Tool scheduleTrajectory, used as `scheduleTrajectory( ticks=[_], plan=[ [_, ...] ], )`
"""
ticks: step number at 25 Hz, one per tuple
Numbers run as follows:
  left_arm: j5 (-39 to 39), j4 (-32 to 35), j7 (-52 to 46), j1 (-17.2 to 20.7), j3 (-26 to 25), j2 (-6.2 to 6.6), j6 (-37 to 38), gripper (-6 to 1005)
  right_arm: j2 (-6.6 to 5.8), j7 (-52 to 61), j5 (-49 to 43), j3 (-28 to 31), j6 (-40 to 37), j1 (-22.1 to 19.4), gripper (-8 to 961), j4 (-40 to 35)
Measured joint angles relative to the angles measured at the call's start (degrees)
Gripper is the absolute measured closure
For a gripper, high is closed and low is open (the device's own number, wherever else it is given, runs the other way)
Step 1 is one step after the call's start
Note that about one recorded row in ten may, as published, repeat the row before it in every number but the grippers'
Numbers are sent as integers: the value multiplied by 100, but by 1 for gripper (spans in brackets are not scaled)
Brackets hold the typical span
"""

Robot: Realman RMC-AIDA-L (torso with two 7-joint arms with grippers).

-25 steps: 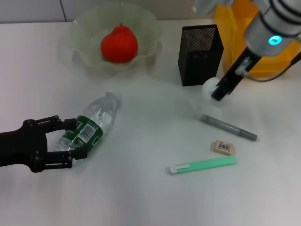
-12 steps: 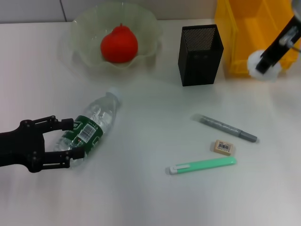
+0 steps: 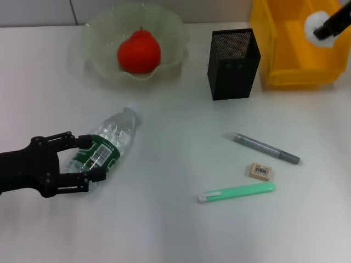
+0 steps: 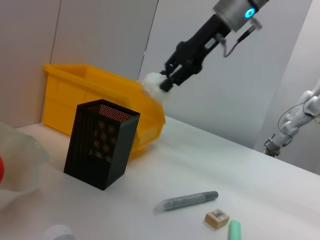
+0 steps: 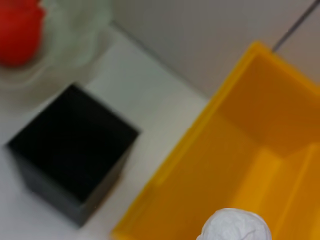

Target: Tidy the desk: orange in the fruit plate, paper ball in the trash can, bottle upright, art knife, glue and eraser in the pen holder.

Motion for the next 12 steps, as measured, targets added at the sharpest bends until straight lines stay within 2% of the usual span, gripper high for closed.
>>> scheduleTrajectory(
  ticks=[6,9,12],
  plan=[
    [-64,-6,-44,-11,0,-29,-9,142,140,-99,16,48,1508,-218,572,500],
    [-95,-8,-45,-12,0,-29,-9,142,172,-129,18,30,1725,-221,570,649],
    [-108,-9,-46,-12,0,-17,-9,142,241,-180,20,21,1873,-251,427,689]
  ],
)
